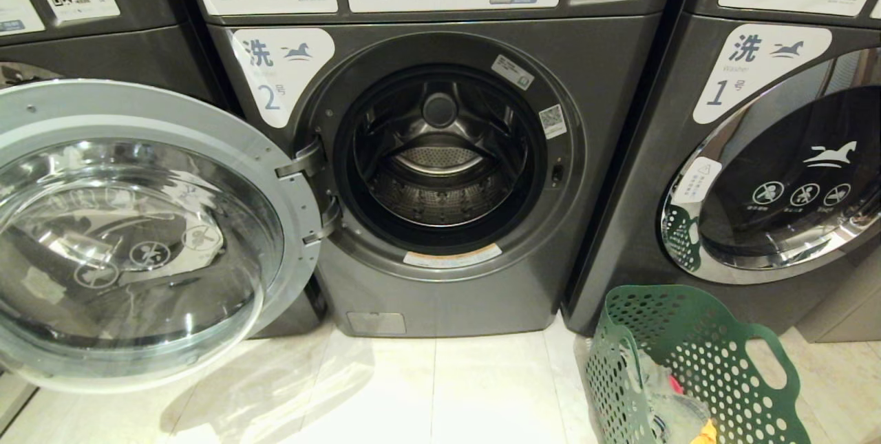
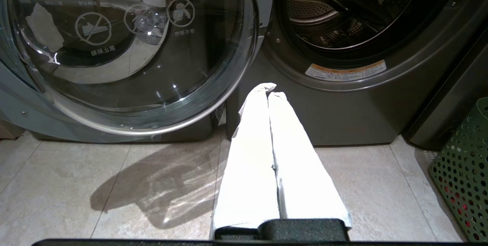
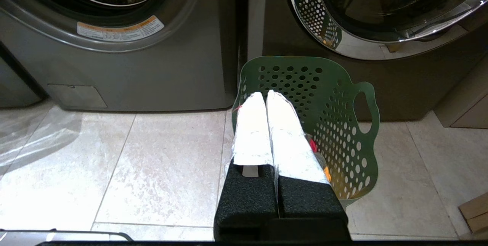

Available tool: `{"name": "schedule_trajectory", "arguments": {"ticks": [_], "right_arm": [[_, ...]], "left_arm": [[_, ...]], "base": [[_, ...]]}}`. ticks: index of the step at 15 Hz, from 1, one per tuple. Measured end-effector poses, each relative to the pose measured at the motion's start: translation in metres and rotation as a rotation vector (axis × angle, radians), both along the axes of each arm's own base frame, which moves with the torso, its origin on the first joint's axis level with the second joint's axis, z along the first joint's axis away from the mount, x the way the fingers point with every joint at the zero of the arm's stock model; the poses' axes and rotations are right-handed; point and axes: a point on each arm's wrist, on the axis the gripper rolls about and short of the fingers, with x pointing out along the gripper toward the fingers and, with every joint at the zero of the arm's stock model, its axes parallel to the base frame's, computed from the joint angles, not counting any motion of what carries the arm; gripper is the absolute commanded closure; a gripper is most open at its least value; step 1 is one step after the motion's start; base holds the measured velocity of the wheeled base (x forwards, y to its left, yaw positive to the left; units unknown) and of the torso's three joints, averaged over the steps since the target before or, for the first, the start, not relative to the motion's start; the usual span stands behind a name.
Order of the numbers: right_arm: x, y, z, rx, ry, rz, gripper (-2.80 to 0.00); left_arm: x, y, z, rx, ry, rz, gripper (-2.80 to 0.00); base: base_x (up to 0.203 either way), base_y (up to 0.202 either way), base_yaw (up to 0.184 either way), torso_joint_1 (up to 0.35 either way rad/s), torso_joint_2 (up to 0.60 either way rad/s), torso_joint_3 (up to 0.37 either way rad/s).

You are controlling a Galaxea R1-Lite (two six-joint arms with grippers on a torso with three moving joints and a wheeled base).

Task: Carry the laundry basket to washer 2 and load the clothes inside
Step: Open the lid of the washing machine

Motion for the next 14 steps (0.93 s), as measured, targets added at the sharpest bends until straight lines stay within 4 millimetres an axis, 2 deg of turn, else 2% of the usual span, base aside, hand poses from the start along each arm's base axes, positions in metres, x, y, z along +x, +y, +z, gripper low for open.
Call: {"name": "schedule_trajectory", "arguments": {"ticks": [5, 12, 14], "right_arm": [[0.0, 0.0, 0.0, 0.0, 0.0, -0.001, 0.0], [0.0, 0.0, 0.0, 0.0, 0.0, -0.001, 0.0], [0.0, 0.0, 0.0, 0.0, 0.0, -0.001, 0.0]], "left_arm": [[0.0, 0.0, 0.0001, 0.0, 0.0, 0.0, 0.0], [0.0, 0.0, 0.0001, 0.001, 0.0, 0.0, 0.0], [0.0, 0.0, 0.0001, 0.0, 0.0, 0.0, 0.0]], "base": [[0.024, 0.0, 0.0, 0.0, 0.0, 0.0], [0.192, 0.0, -0.001, 0.004, 0.0, 0.003], [0.106, 0.0, 0.002, 0.008, 0.0, 0.002]]}}
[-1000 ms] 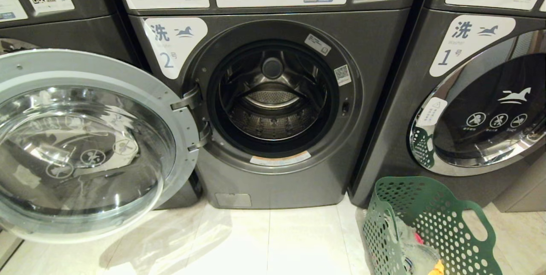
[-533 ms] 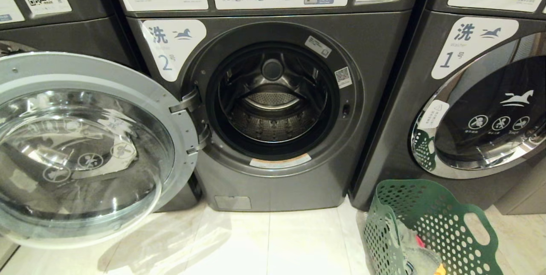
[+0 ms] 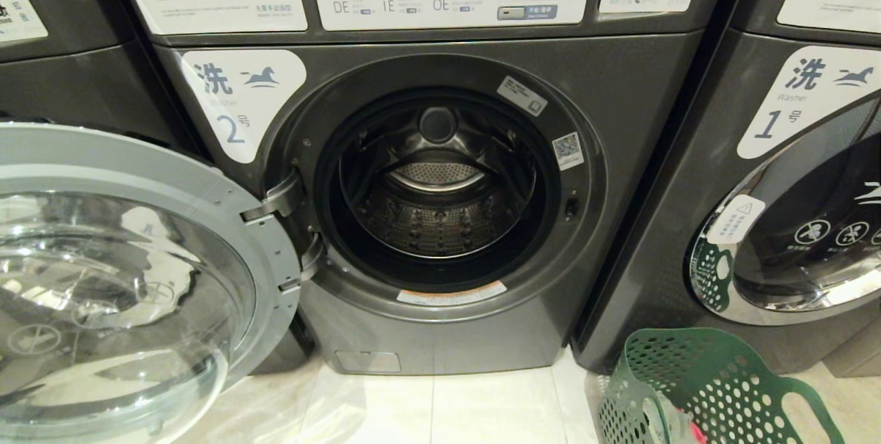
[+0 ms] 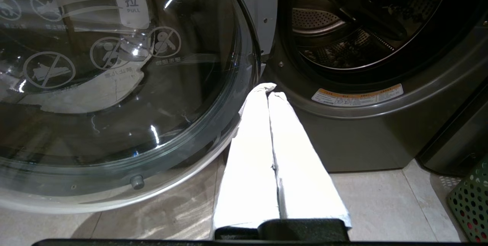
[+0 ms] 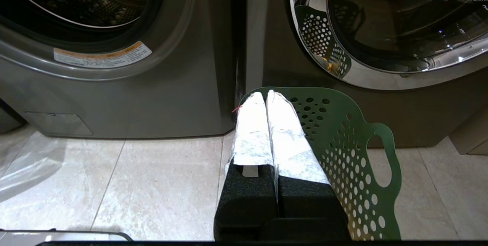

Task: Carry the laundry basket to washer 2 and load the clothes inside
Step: Open the lid of the washing machine, then place the clothes into the washing machine

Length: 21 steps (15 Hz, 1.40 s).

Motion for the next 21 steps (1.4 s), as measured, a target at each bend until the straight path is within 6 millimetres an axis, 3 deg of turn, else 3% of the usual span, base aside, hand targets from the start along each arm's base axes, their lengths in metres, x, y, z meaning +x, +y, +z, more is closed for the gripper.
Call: {"name": "schedule_trajectory", "arguments": {"ticks": [6, 21], "right_arm": [[0.0, 0.0, 0.0, 0.0, 0.0, 0.0, 0.0], [0.0, 0.0, 0.0, 0.0, 0.0, 0.001, 0.0]], "left_arm": [[0.0, 0.0, -0.0001, 0.0, 0.0, 0.0, 0.0], [0.0, 0.0, 0.0, 0.001, -0.001, 0.0, 0.0]], "base": [[0.0, 0.0, 0.0, 0.0, 0.0, -0.022], [0.0, 0.0, 0.0, 0.004, 0.0, -0.193]]}}
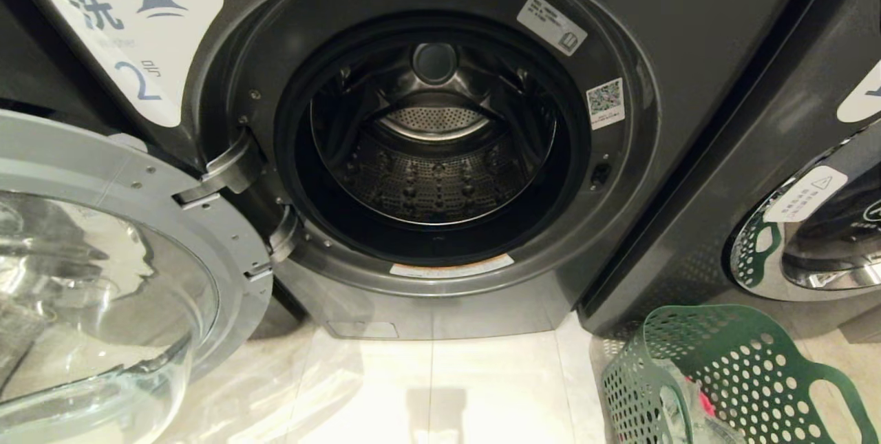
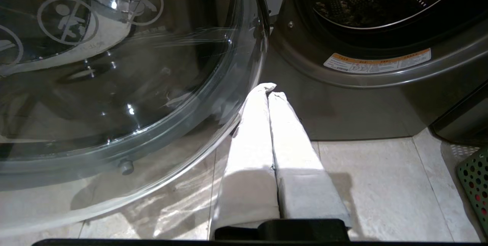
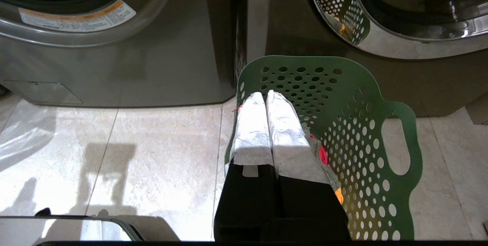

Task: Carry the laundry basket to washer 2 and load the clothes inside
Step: Place the clothes into the washing machine

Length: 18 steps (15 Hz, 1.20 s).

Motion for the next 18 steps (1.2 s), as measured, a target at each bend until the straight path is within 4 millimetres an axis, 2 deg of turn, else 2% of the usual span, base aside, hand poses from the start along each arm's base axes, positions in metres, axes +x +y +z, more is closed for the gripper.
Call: {"name": "schedule_trajectory", "arguments": {"ticks": [4, 10, 11, 12, 14, 15, 16, 18], "right_arm": [[0.0, 0.0, 0.0, -0.004, 0.0, 0.001, 0.0], [-0.001, 0.0, 0.001, -0.059, 0.001, -0.009, 0.0], [-0.003, 0.0, 0.009, -0.07, -0.004, -0.021, 0.0], [-0.008, -0.001, 0.026, -0.07, -0.022, -0.037, 0.0], [-0.015, -0.001, 0.066, -0.02, -0.008, -0.074, 0.0], [-0.012, -0.002, 0.087, 0.033, 0.037, -0.1, 0.0], [-0.002, -0.003, 0.106, 0.095, 0.1, -0.132, 0.0], [0.038, -0.004, 0.132, 0.25, 0.286, -0.236, 0.0]], "left_arm": [[0.0, 0.0, 0.0, 0.0, 0.0, 0.0, 0.0], [0.0, 0.0, 0.0, -0.001, 0.002, 0.0, 0.0], [0.0, 0.0, 0.0, 0.0, 0.003, 0.0, 0.0], [0.0, 0.0, 0.0, 0.0, 0.003, 0.0, 0.0], [0.0, 0.0, 0.0, 0.0, 0.002, -0.001, 0.0], [0.0, 0.0, 0.0, -0.001, 0.002, 0.001, 0.0], [0.0, 0.0, 0.0, -0.005, 0.001, 0.0, 0.0], [0.0, 0.0, 0.0, -0.006, 0.0, 0.0, 0.0]], "base": [[0.0, 0.0, 0.0, 0.006, 0.0, -0.18], [0.0, 0.0, 0.0, 0.002, 0.0, -0.024], [0.0, 0.0, 0.0, 0.0, 0.0, 0.0], [0.0, 0.0, 0.0, 0.0, 0.0, 0.0], [0.0, 0.0, 0.0, 0.0, 0.0, 0.0], [0.0, 0.0, 0.0, 0.0, 0.0, 0.0], [0.0, 0.0, 0.0, 0.0, 0.0, 0.0], [0.0, 0.0, 0.0, 0.0, 0.0, 0.0]]}}
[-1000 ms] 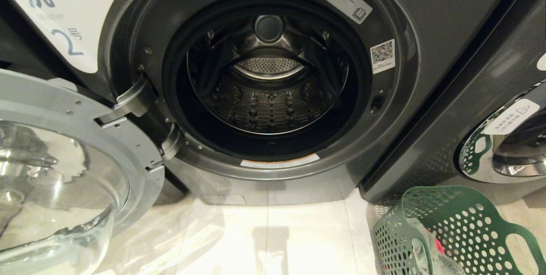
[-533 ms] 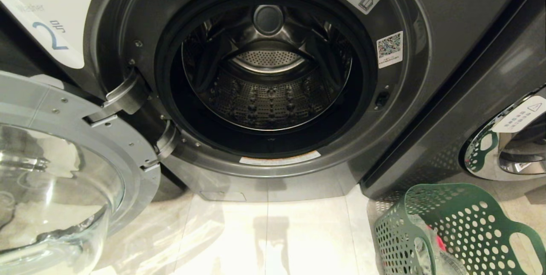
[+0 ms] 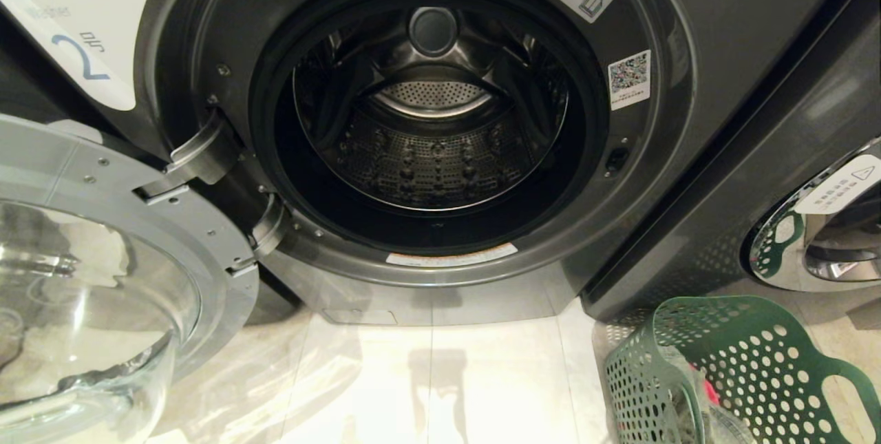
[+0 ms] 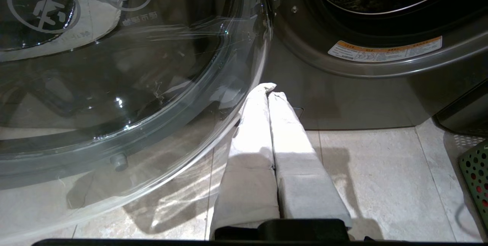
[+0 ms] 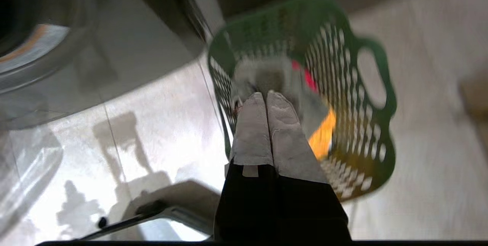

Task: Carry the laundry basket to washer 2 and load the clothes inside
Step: Place the clothes into the washing machine

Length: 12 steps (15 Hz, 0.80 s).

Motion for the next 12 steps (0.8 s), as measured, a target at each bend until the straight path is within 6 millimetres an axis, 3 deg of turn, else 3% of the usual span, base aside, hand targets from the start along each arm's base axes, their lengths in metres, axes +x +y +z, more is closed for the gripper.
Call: {"name": "schedule_trajectory", "arguments": {"ticks": [3, 5, 6, 12], "right_arm": [[0.069, -0.004, -0.005, 0.214, 0.275, -0.195, 0.0], [0.095, -0.006, -0.026, 0.303, 0.419, -0.323, 0.0], [0.101, -0.007, -0.038, 0.32, 0.48, -0.364, -2.8], [0.122, -0.016, -0.086, 0.376, 0.674, -0.516, -2.8]], "left_arm": [[0.0, 0.0, 0.0, 0.0, 0.0, 0.0, 0.0], [0.0, 0.0, 0.0, -0.001, 0.0, 0.0, 0.0], [0.0, 0.0, 0.0, 0.0, 0.0, 0.0, 0.0], [0.0, 0.0, 0.0, 0.0, 0.0, 0.0, 0.0]], "base": [[0.0, 0.0, 0.0, 0.0, 0.0, 0.0], [0.0, 0.0, 0.0, 0.0, 0.0, 0.0], [0.0, 0.0, 0.0, 0.0, 0.0, 0.0], [0.0, 0.0, 0.0, 0.0, 0.0, 0.0]]}}
